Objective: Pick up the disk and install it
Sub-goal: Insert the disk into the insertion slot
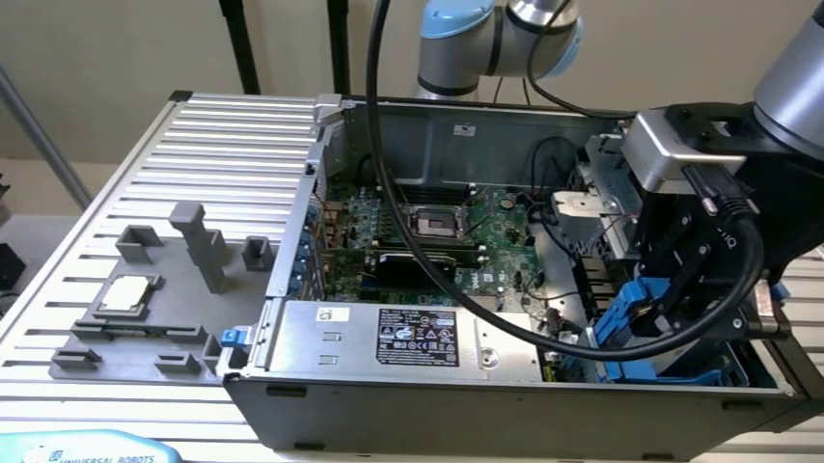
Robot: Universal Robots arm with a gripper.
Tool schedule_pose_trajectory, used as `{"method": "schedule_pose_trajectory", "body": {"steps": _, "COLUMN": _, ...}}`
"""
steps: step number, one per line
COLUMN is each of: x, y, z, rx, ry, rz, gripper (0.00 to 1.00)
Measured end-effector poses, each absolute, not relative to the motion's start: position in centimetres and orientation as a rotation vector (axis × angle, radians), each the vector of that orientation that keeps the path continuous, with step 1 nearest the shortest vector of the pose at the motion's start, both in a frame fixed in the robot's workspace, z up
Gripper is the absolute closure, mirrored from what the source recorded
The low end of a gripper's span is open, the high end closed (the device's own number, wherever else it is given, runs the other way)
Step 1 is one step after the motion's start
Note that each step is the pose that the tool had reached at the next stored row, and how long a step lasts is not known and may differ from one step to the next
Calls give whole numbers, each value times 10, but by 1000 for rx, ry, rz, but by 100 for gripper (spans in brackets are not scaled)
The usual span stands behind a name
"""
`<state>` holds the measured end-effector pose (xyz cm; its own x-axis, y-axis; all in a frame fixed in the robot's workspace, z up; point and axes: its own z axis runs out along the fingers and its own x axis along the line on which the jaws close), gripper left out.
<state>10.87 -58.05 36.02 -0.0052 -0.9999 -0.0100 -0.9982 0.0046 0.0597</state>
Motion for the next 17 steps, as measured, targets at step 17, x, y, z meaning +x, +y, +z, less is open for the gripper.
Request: {"method": "schedule_pose_trajectory", "body": {"steps": 17, "x": 110, "y": -581, "z": 355, "rx": 2190, "ry": -2200, "rz": -79, "gripper": 53}}
